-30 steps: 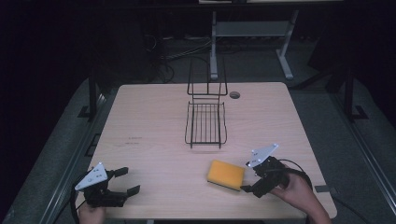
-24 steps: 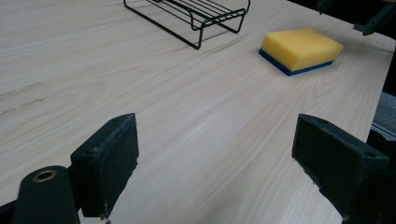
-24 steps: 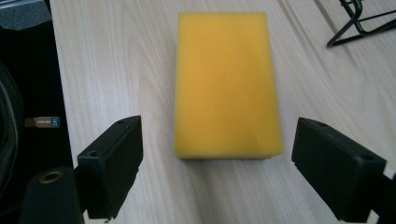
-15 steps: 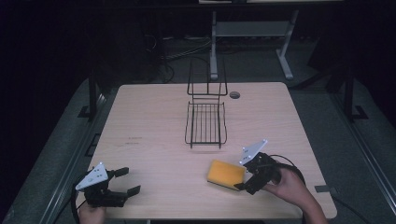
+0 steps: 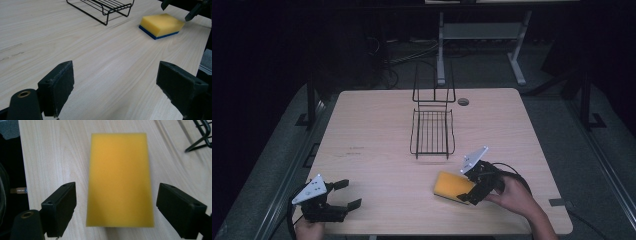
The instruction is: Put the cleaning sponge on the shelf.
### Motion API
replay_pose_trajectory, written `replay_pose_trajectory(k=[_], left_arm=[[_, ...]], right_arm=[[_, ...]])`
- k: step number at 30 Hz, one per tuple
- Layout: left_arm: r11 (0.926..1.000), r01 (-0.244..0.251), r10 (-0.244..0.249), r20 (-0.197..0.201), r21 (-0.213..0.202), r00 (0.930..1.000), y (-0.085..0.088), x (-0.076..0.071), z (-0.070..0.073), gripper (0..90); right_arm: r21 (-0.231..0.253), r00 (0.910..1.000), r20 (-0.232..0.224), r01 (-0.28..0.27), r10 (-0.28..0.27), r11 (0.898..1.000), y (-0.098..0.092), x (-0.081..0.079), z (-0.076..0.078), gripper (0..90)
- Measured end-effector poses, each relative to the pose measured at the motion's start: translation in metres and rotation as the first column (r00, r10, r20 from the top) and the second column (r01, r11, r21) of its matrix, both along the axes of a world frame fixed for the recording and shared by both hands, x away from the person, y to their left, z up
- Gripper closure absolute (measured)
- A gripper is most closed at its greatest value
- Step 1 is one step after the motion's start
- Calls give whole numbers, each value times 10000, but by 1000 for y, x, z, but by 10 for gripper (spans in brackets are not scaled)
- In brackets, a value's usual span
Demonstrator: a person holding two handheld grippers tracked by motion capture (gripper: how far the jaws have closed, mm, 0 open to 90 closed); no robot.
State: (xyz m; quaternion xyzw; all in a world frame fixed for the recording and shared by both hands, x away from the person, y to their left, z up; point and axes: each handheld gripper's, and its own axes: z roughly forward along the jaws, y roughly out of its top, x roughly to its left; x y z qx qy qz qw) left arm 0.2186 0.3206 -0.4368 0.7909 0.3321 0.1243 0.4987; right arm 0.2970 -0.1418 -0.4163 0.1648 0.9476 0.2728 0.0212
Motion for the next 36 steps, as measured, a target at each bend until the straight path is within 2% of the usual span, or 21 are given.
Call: replay_pose_trajectory(k=[2,5,11,17,27,36], left_arm=[[9999,25,-26,-21,-114,10000,0,0,0,140],[9986,114,-118,-66,-510,9999,1,0,0,140],[9994,124,-127,-94,-332,9999,0,1,-1,140],[9993,100,-102,-65,-370,9999,1,0,-1,140],[9994,106,-107,-19,-336,9999,1,1,-1,141],[9994,148,-149,-23,-324,9999,1,0,0,140]], right_arm=[[-36,10000,-30,-74,74,10000,2,1,-1,159],[-40,9999,-88,-143,143,9999,5,2,-2,159],[-53,9998,-170,-138,137,9999,9,6,-5,159],[-51,9996,-257,-126,125,9999,12,9,-7,159],[-381,9989,-403,-244,229,9990,19,14,-14,158],[-770,9988,-299,-413,391,9962,28,16,-19,158]])
